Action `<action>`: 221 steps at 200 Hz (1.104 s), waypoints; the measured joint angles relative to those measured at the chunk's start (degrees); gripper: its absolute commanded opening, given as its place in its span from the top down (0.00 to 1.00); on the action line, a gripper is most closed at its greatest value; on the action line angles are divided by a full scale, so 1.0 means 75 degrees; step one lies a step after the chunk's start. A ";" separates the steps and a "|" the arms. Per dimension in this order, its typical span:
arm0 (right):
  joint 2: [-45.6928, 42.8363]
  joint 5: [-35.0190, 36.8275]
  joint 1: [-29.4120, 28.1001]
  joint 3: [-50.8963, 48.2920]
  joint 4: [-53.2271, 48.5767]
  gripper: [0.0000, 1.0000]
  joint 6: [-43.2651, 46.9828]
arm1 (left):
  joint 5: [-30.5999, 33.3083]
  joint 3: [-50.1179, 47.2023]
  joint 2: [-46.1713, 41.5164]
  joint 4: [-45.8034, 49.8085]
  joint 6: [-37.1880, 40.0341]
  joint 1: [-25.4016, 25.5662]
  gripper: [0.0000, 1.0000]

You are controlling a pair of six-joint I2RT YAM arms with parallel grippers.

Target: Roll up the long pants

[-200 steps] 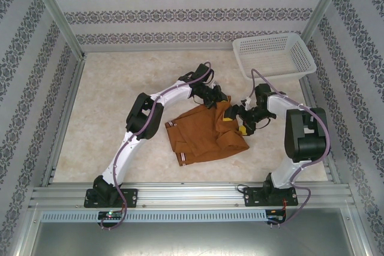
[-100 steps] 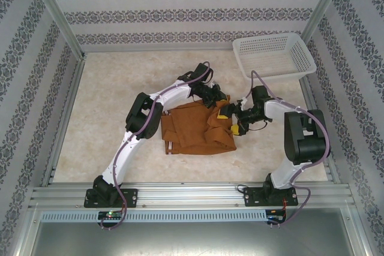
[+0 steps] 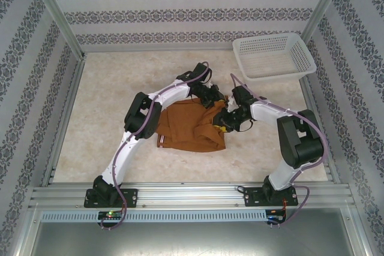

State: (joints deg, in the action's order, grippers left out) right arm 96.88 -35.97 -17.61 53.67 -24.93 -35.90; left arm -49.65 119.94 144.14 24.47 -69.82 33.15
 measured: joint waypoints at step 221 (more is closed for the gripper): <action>0.2480 1.0060 -0.3797 0.4281 -0.6254 1.00 0.2326 | 0.0860 -0.0833 -0.0825 -0.0434 0.0055 -0.0274 0.00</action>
State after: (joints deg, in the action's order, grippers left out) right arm 115.48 39.48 -46.09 85.78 -71.83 -18.46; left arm -43.20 113.69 137.95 21.21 -69.41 31.09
